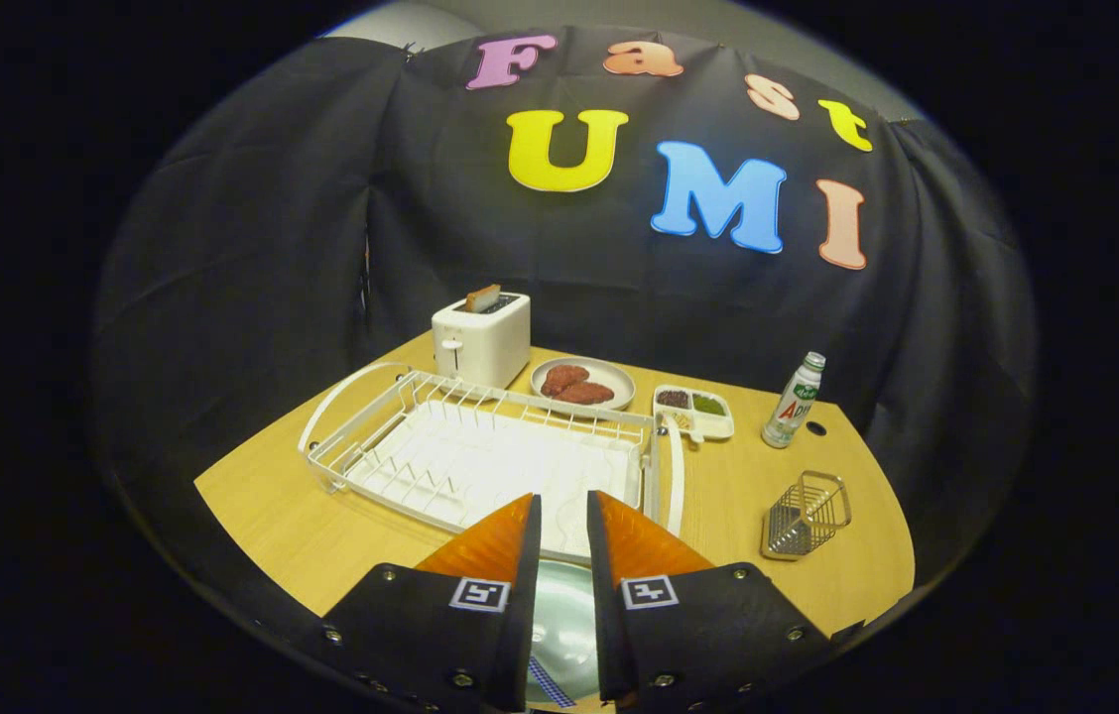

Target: Take the plate from the dish rack, then take the spoon from the basket and place it into the plate.

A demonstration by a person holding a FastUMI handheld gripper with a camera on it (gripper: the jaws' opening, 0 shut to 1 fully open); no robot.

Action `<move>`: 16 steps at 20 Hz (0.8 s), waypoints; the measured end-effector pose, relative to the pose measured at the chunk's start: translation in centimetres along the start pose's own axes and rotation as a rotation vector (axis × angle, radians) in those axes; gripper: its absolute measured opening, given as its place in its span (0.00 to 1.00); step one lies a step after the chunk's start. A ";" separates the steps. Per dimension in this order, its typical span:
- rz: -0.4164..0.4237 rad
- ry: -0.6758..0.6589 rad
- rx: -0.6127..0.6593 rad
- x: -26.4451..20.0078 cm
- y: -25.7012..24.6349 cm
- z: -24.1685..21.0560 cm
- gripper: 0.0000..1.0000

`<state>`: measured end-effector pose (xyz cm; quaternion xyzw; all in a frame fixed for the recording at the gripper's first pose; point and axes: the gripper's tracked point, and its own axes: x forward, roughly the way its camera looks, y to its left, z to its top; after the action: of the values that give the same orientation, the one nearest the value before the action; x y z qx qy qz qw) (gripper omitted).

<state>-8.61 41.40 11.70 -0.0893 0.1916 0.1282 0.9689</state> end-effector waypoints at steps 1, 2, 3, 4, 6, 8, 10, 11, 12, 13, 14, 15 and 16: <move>-0.010 -0.027 0.003 -0.1 -0.3 1.2 0.27; -0.020 -0.051 0.006 -0.3 -0.7 2.4 0.27; -0.028 -0.073 0.008 -0.4 -0.9 3.3 0.27; -0.035 -0.089 0.011 -0.4 -1.2 4.2 0.27; -0.043 -0.108 0.019 -0.4 -1.4 5.3 0.27; -0.069 -0.129 0.026 -0.6 -2.4 6.5 0.40; -0.100 -0.172 0.040 -1.0 -3.7 8.3 0.53; -0.111 -0.205 0.058 -1.4 -4.5 9.4 0.67; -0.111 -0.241 0.077 -0.9 -5.2 10.3 0.82; -0.115 -0.274 0.098 -1.8 -5.6 11.4 0.96; -0.123 -0.308 0.112 -2.2 -6.5 12.5 0.96; -0.137 -0.342 0.118 -2.5 -7.6 13.5 0.96; -0.157 -0.368 0.118 -2.9 -8.8 14.5 0.96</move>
<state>-3.65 35.62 27.08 -0.0221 0.0112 0.0551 0.9982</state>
